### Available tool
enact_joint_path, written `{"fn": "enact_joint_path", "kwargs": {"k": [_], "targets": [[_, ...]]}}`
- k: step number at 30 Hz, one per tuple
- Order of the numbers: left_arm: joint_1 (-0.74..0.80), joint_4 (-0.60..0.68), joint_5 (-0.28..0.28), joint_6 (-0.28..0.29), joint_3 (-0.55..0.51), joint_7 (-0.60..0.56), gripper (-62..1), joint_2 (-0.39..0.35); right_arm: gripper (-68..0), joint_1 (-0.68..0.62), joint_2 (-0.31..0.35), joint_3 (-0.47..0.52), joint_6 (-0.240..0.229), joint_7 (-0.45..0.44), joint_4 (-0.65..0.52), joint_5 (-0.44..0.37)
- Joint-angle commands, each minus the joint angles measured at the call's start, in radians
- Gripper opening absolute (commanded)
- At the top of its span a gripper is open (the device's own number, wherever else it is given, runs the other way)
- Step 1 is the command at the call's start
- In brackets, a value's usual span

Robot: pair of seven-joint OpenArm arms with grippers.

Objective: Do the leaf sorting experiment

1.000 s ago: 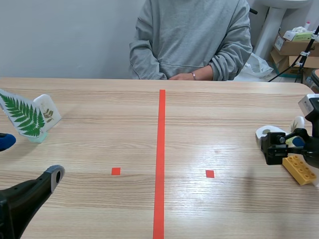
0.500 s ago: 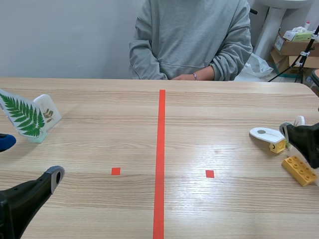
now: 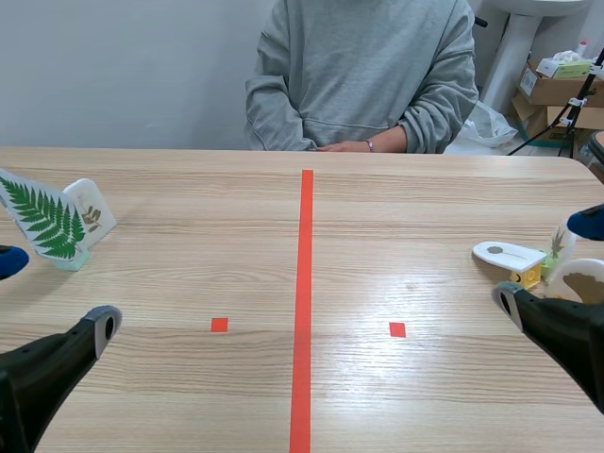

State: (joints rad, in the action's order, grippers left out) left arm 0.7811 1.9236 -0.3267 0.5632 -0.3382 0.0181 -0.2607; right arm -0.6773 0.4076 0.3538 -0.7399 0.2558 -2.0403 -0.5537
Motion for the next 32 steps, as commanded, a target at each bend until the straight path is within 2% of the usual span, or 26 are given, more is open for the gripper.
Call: {"fn": "enact_joint_path", "kwargs": {"k": [1,11,32], "targets": [[-0.003,0.003,-0.014,0.01,0.003,-0.026,1.4,-0.007,-6.7,-0.006,0.011,-0.023,-0.006,-0.013,-0.005,-0.027],[-0.003,0.003,-0.014,0.01,0.003,-0.025,1.4,-0.008,-6.7,-0.01,-0.015,-0.118,-0.006,0.002,-0.006,-0.047],[-0.003,0.003,-0.014,0.01,0.003,-0.025,1.4,-0.008,-6.7,-0.007,-0.02,-0.119,-0.006,0.016,-0.006,-0.051]]}}
